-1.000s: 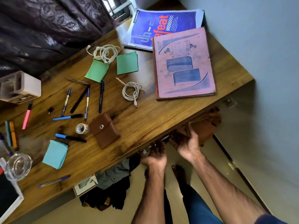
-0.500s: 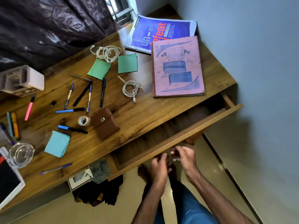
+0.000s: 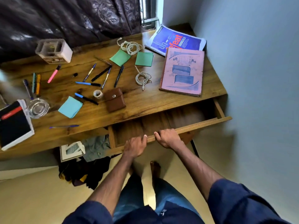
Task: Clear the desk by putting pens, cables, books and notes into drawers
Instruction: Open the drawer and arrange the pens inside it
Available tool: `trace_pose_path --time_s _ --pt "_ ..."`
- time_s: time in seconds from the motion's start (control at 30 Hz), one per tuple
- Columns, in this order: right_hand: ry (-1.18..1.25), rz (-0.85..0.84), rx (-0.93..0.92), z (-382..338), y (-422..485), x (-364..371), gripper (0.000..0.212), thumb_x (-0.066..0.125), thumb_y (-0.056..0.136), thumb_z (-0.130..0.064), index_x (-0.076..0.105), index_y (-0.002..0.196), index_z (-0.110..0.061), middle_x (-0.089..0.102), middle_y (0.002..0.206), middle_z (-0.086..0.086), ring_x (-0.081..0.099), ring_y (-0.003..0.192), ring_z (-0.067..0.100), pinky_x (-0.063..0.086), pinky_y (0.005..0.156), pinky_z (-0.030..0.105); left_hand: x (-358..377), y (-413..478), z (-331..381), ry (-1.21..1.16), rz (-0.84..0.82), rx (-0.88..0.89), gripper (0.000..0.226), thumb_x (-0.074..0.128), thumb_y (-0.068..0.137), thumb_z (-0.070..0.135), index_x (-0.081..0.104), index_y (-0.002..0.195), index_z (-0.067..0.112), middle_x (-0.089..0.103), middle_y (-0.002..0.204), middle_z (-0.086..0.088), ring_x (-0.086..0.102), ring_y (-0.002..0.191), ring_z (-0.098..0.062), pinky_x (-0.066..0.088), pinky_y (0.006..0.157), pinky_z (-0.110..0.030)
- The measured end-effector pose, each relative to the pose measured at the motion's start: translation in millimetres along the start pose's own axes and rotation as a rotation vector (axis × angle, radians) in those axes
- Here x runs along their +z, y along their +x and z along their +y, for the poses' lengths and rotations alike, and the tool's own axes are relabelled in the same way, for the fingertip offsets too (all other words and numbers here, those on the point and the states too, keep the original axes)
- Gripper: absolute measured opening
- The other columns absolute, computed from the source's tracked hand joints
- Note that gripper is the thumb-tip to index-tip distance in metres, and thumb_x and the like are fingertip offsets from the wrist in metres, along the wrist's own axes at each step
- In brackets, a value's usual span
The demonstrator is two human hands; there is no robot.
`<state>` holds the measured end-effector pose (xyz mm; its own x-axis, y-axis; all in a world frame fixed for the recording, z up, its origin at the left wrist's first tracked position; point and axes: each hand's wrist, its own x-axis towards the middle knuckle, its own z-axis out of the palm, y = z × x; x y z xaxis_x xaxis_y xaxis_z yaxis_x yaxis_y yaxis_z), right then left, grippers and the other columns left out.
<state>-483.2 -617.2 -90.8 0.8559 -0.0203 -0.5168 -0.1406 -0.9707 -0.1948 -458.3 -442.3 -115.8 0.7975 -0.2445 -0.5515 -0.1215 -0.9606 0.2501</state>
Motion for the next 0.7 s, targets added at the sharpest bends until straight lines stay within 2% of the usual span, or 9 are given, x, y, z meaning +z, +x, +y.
trace_pose_path --time_s 0.07,0.13,0.27,0.57,0.7 --pt "-0.002 -0.046 0.005 -2.3 -16.3 0.9 0.061 0.021 0.106 -0.048 0.066 0.117 -0.009 0.069 0.121 0.018 0.064 0.110 0.035 0.047 0.098 0.044 6.3 -17.1 -7.1 -0.038 -0.011 0.023 0.061 0.019 0.105 0.055 0.069 0.111 0.021 0.071 0.110 -0.011 0.064 0.094 -0.026 0.045 0.082 -0.034" --pt "0.000 -0.107 0.033 -4.1 -36.9 4.4 0.060 0.020 0.107 -0.048 0.064 0.121 -0.008 0.067 0.123 0.019 0.063 0.110 0.035 0.047 0.100 0.045 13.1 -36.0 -9.8 -0.097 -0.069 0.040 0.061 0.019 0.105 0.056 0.068 0.114 0.019 0.069 0.113 -0.011 0.063 0.095 -0.025 0.050 0.091 -0.040" --pt "0.029 -0.156 0.052 -6.7 -84.6 25.4 0.053 0.022 0.108 -0.044 0.061 0.121 -0.010 0.067 0.121 0.016 0.063 0.108 0.031 0.046 0.102 0.045 33.9 -81.1 -14.2 -0.117 -0.156 0.117 0.059 0.019 0.107 0.054 0.060 0.130 0.018 0.064 0.128 -0.012 0.061 0.111 -0.028 0.047 0.102 -0.046" --pt "0.053 -0.109 0.174 -20.7 -186.2 86.5 0.047 0.026 0.106 -0.034 0.062 0.118 -0.007 0.065 0.122 0.018 0.060 0.113 0.031 0.033 0.114 0.049 89.3 -178.2 -21.3 -0.121 -0.187 0.225 0.054 0.020 0.109 0.048 0.059 0.130 0.016 0.064 0.129 -0.014 0.060 0.116 -0.030 0.044 0.105 -0.045" --pt "0.096 -0.094 0.222 -21.3 -218.3 105.0 0.047 0.025 0.106 -0.032 0.062 0.120 -0.006 0.064 0.127 0.019 0.058 0.117 0.032 0.034 0.113 0.047 107.3 -209.4 -24.3 -0.148 -0.211 0.227 0.052 0.022 0.110 0.043 0.060 0.126 0.012 0.065 0.125 -0.016 0.060 0.112 -0.032 0.045 0.104 -0.046"
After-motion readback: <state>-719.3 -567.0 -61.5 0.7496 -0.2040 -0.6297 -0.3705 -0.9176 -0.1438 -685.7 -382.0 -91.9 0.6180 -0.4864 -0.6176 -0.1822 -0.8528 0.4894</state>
